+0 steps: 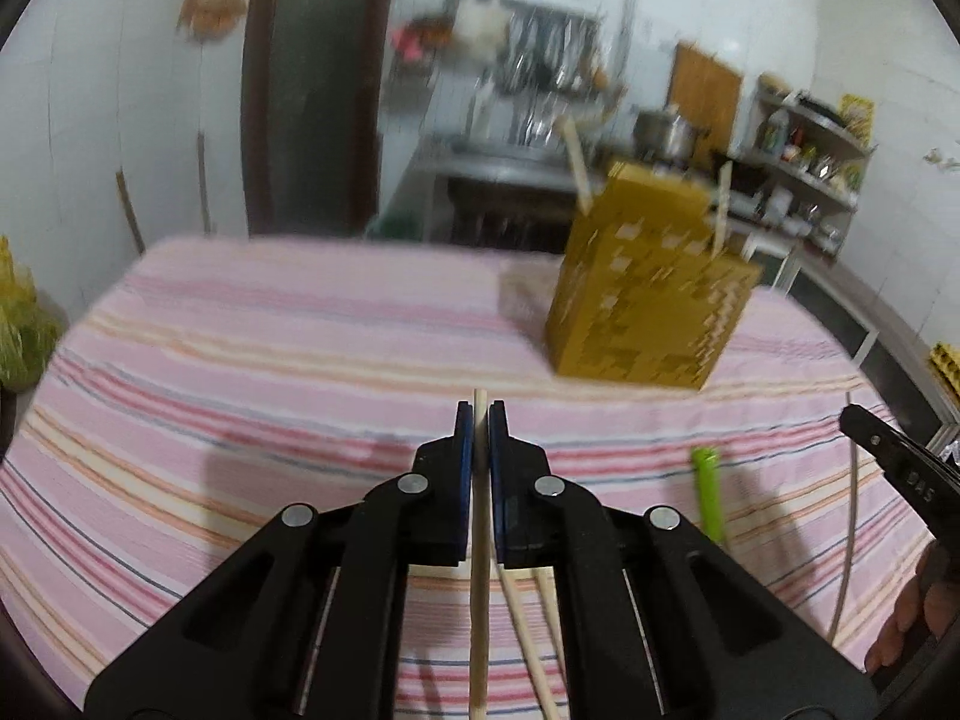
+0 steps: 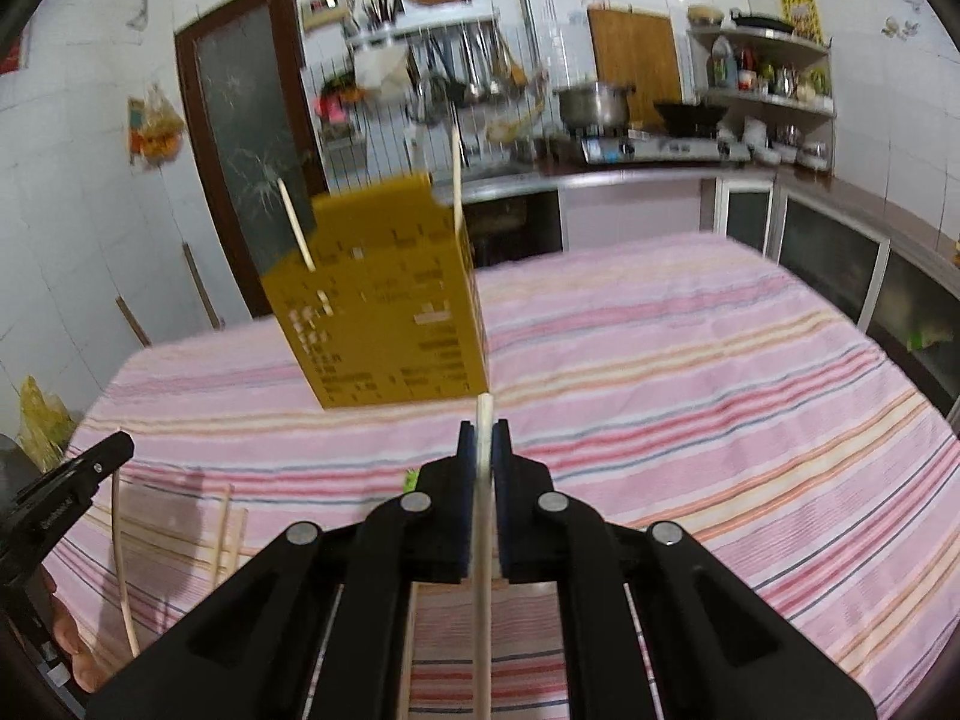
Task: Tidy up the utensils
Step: 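Lift both chopsticks and carry them above the yellow holder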
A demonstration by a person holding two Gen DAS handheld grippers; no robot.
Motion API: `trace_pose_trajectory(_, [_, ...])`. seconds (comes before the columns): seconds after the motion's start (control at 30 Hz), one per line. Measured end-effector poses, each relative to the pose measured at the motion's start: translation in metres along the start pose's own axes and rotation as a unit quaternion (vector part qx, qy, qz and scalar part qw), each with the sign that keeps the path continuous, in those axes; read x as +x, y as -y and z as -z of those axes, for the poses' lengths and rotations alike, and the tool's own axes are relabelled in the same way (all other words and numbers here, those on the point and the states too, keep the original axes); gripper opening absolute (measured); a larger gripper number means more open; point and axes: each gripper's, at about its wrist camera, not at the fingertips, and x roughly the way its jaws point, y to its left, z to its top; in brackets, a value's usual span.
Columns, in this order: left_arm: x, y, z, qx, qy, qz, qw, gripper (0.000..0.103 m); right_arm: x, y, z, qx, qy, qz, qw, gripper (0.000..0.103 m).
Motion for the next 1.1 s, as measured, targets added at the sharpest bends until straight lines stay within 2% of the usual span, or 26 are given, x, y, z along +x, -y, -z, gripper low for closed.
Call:
trace_pose_trajectory(0.1, [-0.028,0.005,0.002,0.017,0.047,0.001,0.9988,0.004,-0.020,-0.001,-0.001,-0.010,0.038,-0.001,0.999,0.006])
trace_pose_trajectory(0.17, [-0.038,0.005,0.003,0.017,0.059,0.005,0.9981,0.004,-0.029,-0.002,0.001,-0.014,0.056,0.002,0.998,0.006])
trace_pose_trajectory(0.6, [-0.089,0.009,0.024,0.048,0.136,-0.017,0.9895,0.004,-0.072,-0.008,0.011,-0.035,0.110,-0.011,0.993,0.006])
trace_pose_trajectory(1.1, [-0.108,0.001,0.015,0.026,0.157,-0.003,0.9873,0.004,-0.102,-0.013,0.010,-0.043,0.154,-0.014,0.987,0.006])
